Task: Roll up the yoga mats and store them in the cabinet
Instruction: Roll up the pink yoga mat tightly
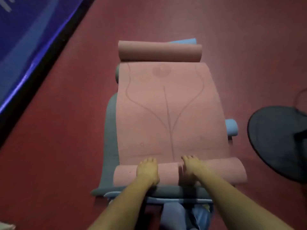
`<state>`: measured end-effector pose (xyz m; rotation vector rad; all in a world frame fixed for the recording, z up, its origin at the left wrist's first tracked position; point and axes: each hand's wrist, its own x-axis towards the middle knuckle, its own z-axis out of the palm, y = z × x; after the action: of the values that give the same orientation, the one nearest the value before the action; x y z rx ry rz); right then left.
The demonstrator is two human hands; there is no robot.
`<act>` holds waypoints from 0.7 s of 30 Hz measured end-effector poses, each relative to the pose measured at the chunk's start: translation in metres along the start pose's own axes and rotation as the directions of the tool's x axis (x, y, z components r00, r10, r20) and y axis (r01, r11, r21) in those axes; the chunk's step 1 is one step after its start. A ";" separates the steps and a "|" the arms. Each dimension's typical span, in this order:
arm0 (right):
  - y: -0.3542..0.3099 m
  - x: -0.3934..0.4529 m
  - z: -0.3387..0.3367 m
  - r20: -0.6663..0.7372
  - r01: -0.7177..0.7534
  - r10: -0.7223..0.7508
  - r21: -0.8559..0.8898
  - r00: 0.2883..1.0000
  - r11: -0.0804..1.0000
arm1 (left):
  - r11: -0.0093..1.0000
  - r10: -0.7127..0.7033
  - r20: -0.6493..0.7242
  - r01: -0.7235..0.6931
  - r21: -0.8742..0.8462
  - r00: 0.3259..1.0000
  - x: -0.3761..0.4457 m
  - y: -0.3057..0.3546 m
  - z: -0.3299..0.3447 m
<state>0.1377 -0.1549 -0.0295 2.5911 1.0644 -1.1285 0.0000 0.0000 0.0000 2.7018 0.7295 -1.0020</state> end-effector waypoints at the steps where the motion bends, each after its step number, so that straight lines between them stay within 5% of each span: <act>1: 0.006 0.010 0.013 0.020 -0.016 0.016 -0.010 1.000 1.000 | 0.998 0.028 0.068 -0.031 0.056 0.997 0.016 0.004 0.012; 11: 0.002 0.031 0.030 0.181 -0.010 0.052 -0.225 0.982 0.974 | 0.940 0.209 0.425 -0.300 0.160 0.881 0.065 -0.004 0.040; 17: -0.020 -0.034 -0.034 0.258 0.071 -0.056 -0.051 0.965 0.996 | 0.965 0.249 0.335 -0.262 -0.007 0.909 0.004 -0.023 -0.013; 21: -0.037 -0.114 -0.087 0.041 0.111 -0.114 0.056 0.993 0.992 | 0.970 0.232 0.129 -0.239 0.043 0.964 -0.064 -0.044 -0.069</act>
<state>0.1114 -0.1587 0.1159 2.5624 1.2000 -1.2494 -0.0251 0.0355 0.0943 2.6647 0.3513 -1.1325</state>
